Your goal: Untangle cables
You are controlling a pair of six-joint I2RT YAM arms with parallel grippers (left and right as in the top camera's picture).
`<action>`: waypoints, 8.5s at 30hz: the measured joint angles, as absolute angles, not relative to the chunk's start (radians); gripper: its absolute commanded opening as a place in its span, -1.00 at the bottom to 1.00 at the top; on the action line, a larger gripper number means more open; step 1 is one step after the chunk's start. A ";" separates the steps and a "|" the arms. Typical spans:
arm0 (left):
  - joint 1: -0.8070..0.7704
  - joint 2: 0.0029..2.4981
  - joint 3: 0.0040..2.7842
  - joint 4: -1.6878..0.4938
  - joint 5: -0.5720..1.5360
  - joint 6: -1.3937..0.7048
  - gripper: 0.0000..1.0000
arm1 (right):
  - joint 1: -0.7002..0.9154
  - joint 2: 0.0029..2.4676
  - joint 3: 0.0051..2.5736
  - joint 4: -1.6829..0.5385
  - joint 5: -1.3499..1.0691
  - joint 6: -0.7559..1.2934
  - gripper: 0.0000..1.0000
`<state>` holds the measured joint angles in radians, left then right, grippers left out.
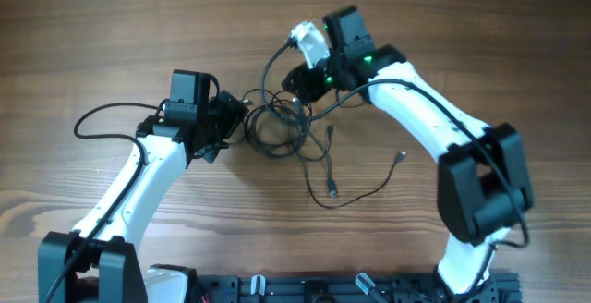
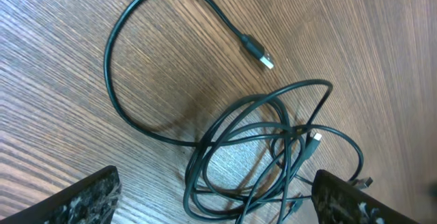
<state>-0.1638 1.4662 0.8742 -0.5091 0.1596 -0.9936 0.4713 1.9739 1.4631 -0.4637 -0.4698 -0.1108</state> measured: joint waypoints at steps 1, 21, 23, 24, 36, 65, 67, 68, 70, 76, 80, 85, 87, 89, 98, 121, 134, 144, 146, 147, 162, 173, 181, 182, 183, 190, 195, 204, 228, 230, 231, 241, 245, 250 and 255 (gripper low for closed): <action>-0.164 1.466 0.874 -0.509 0.157 -0.996 0.85 | 0.479 1.994 1.463 -0.465 -0.469 -0.121 -0.17; -0.178 1.471 0.874 -0.513 0.146 -0.989 0.88 | 0.527 2.112 1.464 -0.345 -0.237 -0.104 0.32; -0.193 1.485 0.874 -0.512 0.146 -0.988 0.89 | 0.527 2.112 1.464 -0.332 -0.226 -0.109 0.32; -0.199 1.492 0.874 -0.510 0.146 -0.988 0.89 | 0.527 2.112 1.464 -0.332 -0.223 -0.115 0.31; -0.217 1.529 0.874 -0.453 0.138 -0.985 0.91 | 0.527 2.181 1.467 -0.344 -0.132 -0.196 -0.41; -0.217 1.529 0.874 -0.468 0.138 -0.986 0.94 | 0.529 2.152 1.493 -0.533 -0.054 0.117 -0.91; -0.217 1.529 0.874 -0.471 0.138 -0.986 0.97 | 0.529 2.152 1.512 -0.578 -0.051 0.120 -0.91; -0.217 1.529 0.874 -0.472 0.138 -0.985 1.00 | 0.529 2.150 1.522 -0.592 -0.051 0.122 -0.91; -0.217 1.529 0.874 -0.472 0.138 -0.985 0.99 | 0.529 2.136 1.550 -0.632 -0.050 0.128 -0.91; -0.217 1.529 0.874 -0.472 0.138 -0.985 1.00 | 0.529 1.906 1.626 -0.673 -0.051 0.131 -0.91; -0.217 1.529 0.874 -0.472 0.138 -0.985 1.00 | 0.529 1.713 1.662 -0.679 -0.078 0.132 -0.91; -0.217 1.529 0.873 -0.422 0.175 -0.931 1.00 | 0.529 1.590 1.681 -0.735 -0.109 0.139 -0.91; -0.217 1.529 0.873 -0.375 0.225 -0.867 0.98 | 0.529 1.597 1.679 -0.770 -0.113 0.142 -0.91; -0.217 1.529 0.873 -0.352 0.267 -0.818 0.92 | 0.529 1.607 1.676 -0.796 -0.114 0.143 -0.92; -0.145 1.491 0.873 -0.294 0.567 -0.437 0.99 | 0.529 1.616 1.674 -0.831 -0.162 0.143 -0.91; -0.273 1.414 0.873 -0.109 0.579 0.268 -0.92 | 0.529 1.618 1.674 -0.832 -0.376 0.146 -0.91; -0.185 1.433 0.873 0.015 0.305 -0.071 -0.92 | 0.529 1.618 1.669 -0.986 -0.340 0.156 0.37; -0.044 1.422 0.872 0.233 0.640 -0.361 -0.92 | 0.529 1.618 1.415 -0.809 -0.327 0.183 0.90; -0.044 1.400 0.872 0.229 0.691 -0.384 -0.92 | 0.529 1.619 1.349 -0.719 -0.327 0.220 0.93; -0.044 1.385 0.872 0.229 0.710 -0.395 -0.92 | 0.529 1.619 1.314 -0.659 -0.324 0.248 0.93; -0.059 1.124 0.872 0.229 0.776 -0.538 -0.92 | 0.589 1.730 1.028 0.213 -0.321 0.921 0.61; 0.043 1.057 0.872 0.226 0.772 -0.575 -0.92 | 0.611 1.882 1.022 -0.007 -0.311 0.934 -0.07; 0.304 1.032 0.868 0.178 0.814 -0.635 -0.92 | 0.334 1.837 1.026 -0.278 -0.246 0.725 0.21; 0.324 1.032 0.868 0.173 0.813 -0.639 -0.92 | 0.287 1.824 1.025 -0.303 -0.228 0.690 0.32; 0.349 1.029 0.868 0.163 0.813 -0.643 -0.92 | 0.245 1.814 1.025 -0.321 -0.215 0.658 0.39; 0.424 1.025 0.869 0.042 0.791 -0.642 -0.92 | 0.076 1.700 1.023 -0.405 -0.166 0.505 0.50; 0.443 1.063 0.869 -0.080 0.759 -0.642 -0.87 | 0.045 1.602 1.023 -0.409 -0.218 0.389 0.59; 0.287 1.168 0.869 -0.177 0.745 -0.635 1.00 | 0.102 1.586 1.023 -0.402 -0.385 0.205 0.60; -0.284 1.400 0.869 -0.178 0.472 -0.551 1.00 | 0.296 1.650 1.023 -0.464 -0.374 0.344 -0.78; -0.305 1.401 0.869 -0.178 0.456 -0.550 1.00 | 0.292 1.652 1.023 -0.465 -0.367 0.355 -0.85; -0.315 1.403 0.869 -0.178 0.449 -0.549 1.00 | 0.291 1.651 1.023 -0.465 -0.366 0.360 -0.90; -0.451 1.505 0.869 -0.177 0.408 -0.283 1.00 | 0.291 1.558 1.023 -0.483 -0.366 0.378 -0.91; -0.487 1.547 0.869 -0.178 0.389 -0.072 1.00 | 0.291 1.548 1.022 -0.518 -0.366 0.379 -0.91; -0.500 1.580 0.869 -0.141 0.321 0.049 1.00 | 0.291 1.548 1.022 -0.545 -0.367 0.381 -0.91; -0.515 1.628 0.869 -0.124 0.291 0.093 1.00 | 0.291 1.548 1.022 -0.547 -0.385 0.381 -0.91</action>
<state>-0.5152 1.6276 0.8688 -0.1242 0.2913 0.0929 0.2909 1.5478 1.0222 -0.5468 -0.3855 0.3809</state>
